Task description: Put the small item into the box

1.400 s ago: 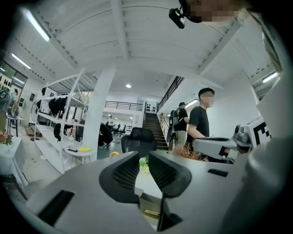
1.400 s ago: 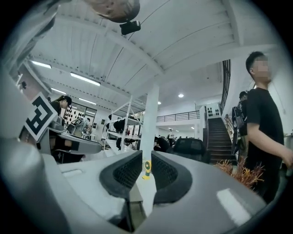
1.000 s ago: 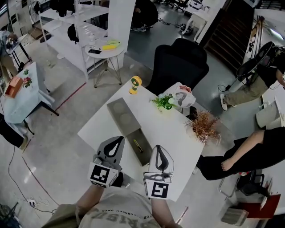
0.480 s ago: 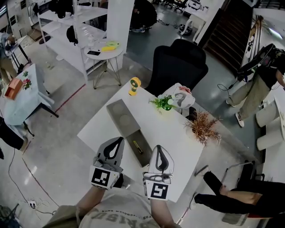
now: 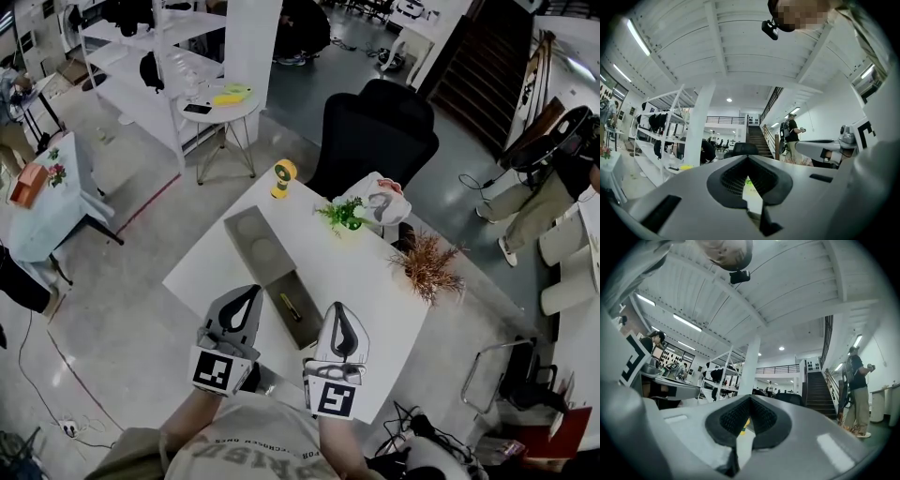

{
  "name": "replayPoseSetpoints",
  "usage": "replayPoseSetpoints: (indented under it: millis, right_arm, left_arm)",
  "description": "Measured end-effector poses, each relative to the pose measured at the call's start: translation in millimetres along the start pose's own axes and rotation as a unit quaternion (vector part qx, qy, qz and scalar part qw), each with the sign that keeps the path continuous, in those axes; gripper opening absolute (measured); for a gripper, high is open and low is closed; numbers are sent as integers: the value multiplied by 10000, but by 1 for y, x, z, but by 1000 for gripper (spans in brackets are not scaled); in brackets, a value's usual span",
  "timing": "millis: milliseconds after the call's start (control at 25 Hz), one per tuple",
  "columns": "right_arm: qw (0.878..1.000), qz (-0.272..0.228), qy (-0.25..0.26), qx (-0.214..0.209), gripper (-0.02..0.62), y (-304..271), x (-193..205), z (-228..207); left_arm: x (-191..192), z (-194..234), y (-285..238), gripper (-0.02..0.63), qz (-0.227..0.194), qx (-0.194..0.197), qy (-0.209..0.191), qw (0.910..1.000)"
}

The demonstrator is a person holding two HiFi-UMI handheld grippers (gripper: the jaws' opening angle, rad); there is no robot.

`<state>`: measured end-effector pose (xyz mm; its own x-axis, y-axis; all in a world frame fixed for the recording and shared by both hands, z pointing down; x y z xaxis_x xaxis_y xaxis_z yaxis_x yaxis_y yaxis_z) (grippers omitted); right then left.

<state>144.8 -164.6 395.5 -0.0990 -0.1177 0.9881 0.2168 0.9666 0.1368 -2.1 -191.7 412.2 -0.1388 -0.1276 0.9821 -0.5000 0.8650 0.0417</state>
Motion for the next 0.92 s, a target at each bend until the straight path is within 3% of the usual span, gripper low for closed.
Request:
replayPoseSetpoints:
  millis: [280, 400, 720, 920]
  right_arm:
    - [9997, -100, -190, 95, -2, -3, -3, 2]
    - [10000, 26, 65, 29, -2, -1, 2, 1]
    - [9999, 76, 109, 69, 0, -2, 3, 2]
    - [9998, -135, -128, 49, -2, -6, -2, 6]
  left_arm:
    - [-4, -3, -4, 9, -144, 10, 171, 9997]
    - [-4, -3, -5, 9, -159, 50, 167, 9997]
    - [3, -3, -7, 9, -85, 95, 192, 9997]
    - [2, 0, -8, 9, -103, 51, 243, 9996]
Point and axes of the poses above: the fingertips, and each gripper's own axes: y backward along the fingers, z to its left, x out of its underside, the point moved 2 cm from there along y, backward along the fingers, and after that the axes turned 14 degrees about -y, right-handed, at the moved point
